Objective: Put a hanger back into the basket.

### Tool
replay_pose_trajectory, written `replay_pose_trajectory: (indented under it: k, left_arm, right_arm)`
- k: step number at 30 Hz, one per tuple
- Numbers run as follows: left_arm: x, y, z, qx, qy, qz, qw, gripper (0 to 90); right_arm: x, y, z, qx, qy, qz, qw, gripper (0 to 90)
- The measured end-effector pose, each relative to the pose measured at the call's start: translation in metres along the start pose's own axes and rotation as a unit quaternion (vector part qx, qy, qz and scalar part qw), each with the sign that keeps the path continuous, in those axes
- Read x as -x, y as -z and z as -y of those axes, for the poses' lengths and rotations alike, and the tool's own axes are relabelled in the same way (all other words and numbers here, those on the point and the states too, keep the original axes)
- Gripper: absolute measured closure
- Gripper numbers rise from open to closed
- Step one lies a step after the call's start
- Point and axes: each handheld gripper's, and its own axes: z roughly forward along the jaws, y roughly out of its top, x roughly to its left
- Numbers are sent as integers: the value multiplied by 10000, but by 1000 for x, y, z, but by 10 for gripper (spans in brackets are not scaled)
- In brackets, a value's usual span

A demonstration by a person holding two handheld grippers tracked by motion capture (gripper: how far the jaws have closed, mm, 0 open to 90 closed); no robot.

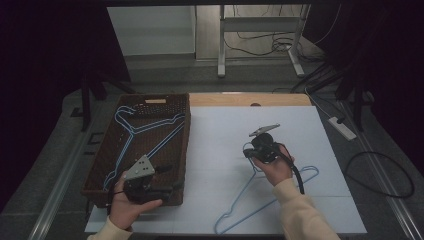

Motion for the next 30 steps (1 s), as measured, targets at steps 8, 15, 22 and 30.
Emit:
replay_pose_trajectory:
  k: [8, 15, 22, 30]
  left_arm:
    - [9, -13, -9, -76, -56, 118, 9999, 306]
    - [12, -25, -15, -118, -43, 221, 9997, 306]
    - [21, -42, -20, -251, -20, 285, 9993, 306]
    - [31, -62, -27, -432, 1, 323, 9985, 300]
  right_arm:
    - [1, 3, 1, 90, -27, -2, 10000, 878]
    - [2, 6, 3, 158, -75, -16, 9998, 878]
    - [3, 10, 4, 239, -77, -2, 9997, 878]
    - [4, 15, 6, 341, -83, -26, 9994, 878]
